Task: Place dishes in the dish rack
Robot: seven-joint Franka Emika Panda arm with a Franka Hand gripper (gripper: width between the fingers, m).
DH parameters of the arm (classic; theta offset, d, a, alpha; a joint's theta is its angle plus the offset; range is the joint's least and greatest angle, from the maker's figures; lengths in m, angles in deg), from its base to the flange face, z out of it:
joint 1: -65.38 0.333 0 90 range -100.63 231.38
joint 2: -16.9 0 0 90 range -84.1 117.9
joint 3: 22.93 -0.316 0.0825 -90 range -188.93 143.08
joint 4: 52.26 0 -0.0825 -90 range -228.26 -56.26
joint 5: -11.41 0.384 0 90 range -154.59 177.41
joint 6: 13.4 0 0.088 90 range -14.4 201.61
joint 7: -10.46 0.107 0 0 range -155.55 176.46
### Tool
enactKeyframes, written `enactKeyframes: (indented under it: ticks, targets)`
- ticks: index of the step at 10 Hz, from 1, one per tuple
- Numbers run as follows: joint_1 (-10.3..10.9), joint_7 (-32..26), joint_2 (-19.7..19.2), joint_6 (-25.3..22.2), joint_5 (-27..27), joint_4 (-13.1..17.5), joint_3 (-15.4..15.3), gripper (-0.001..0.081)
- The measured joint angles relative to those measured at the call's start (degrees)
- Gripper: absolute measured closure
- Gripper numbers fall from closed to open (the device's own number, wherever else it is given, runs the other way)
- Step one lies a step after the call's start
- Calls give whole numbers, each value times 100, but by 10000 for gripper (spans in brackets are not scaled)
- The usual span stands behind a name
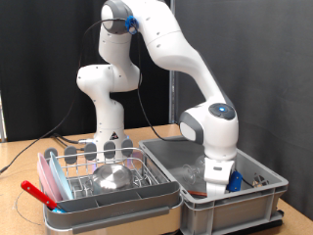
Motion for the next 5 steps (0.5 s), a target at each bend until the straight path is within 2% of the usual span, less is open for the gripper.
enactKeyframes:
  ticks: [2,3,5]
  targets:
    - [-460,-647,251,-326,614,-42,-402,716]
    - [-613,-901,411,-423,823,-74,-538,716]
    - [-763,-1192,753,-549,1031,-147,-648,716]
